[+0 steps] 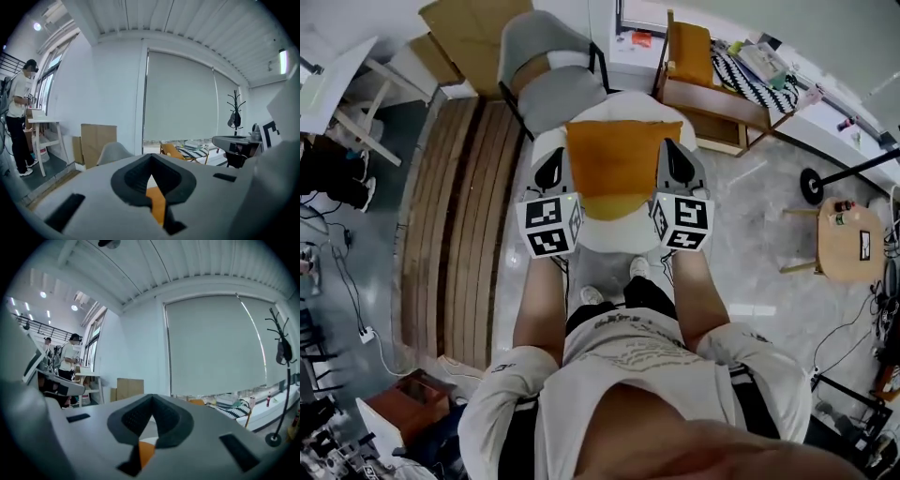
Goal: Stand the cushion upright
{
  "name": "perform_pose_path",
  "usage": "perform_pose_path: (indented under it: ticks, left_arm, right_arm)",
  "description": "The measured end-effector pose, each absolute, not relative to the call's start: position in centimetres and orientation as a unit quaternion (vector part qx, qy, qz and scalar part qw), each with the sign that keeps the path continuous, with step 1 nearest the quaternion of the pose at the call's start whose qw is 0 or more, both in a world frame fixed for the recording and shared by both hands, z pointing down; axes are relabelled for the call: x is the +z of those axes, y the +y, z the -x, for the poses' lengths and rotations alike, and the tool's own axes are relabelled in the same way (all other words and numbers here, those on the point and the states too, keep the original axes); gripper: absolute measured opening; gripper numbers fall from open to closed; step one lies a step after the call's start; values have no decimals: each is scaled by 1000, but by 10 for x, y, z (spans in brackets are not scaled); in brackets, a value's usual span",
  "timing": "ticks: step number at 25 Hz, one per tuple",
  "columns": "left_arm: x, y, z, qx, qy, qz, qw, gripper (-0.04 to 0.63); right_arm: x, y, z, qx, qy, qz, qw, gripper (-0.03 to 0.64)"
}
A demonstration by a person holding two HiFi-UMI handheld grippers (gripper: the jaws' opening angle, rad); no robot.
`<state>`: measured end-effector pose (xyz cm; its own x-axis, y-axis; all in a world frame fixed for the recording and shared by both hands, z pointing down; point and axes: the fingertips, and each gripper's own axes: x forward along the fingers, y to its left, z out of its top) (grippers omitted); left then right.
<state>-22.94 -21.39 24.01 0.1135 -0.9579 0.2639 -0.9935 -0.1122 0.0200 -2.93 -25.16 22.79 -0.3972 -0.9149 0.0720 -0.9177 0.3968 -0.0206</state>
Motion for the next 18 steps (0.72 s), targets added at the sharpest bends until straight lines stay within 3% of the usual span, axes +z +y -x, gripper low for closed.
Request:
perform_pose_path:
  ticks: [5, 18]
  left_arm:
    - [190, -201, 230, 78, -650, -751, 79, 21]
    - [154, -199, 254, 75, -660, -746, 51, 20]
  right_arm:
    - [155, -241, 48, 20, -851, -524, -29, 28]
    - [135, -245, 40, 37, -846, -530, -32, 28]
